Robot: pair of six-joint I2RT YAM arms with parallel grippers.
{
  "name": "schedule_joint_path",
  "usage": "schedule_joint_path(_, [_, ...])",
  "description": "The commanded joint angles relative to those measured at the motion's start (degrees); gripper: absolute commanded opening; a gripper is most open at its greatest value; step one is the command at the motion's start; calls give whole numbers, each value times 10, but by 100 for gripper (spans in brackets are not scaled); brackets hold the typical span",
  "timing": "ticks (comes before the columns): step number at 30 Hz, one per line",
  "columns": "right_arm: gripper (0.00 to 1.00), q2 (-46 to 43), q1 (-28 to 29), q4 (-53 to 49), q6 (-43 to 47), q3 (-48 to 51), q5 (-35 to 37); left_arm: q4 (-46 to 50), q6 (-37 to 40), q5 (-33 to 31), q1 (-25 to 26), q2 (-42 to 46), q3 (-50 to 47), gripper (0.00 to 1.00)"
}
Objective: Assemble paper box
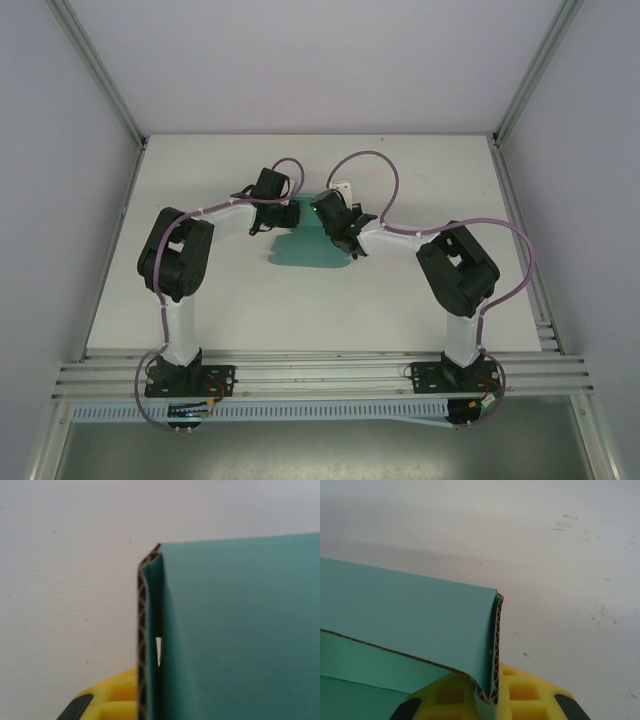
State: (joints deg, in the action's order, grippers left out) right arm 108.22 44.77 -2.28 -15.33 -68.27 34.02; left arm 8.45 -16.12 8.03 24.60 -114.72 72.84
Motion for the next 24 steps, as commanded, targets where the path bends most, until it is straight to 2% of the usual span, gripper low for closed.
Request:
schedule_joint_path(1, [0, 8, 9, -32, 20, -1, 5, 79, -21, -110, -14, -23, -4, 0])
schedule_joint_path(4, [0, 2, 10, -25, 20, 8, 17, 154, -61, -179, -14, -36, 33, 0])
schedule_joint_path(7, [0, -5, 11, -17, 16, 17, 25, 204, -111, -218, -14, -46, 55, 0])
schedule_joint_path(10, [0, -5, 13, -14, 14, 22, 42, 227, -125, -165, -21, -63, 72, 0])
schedule_joint_path(14, [0, -9, 21, -3, 25, 30, 65, 256, -138, -127, -36, -75, 84, 0])
schedule_joint_path(19, [0, -12, 24, 23, 35, 39, 55, 213, -127, -49, -45, -57, 72, 0])
schedule_joint_path(24, [0, -7, 28, 31, 44, 38, 49, 161, -91, 12, -44, -30, 64, 8])
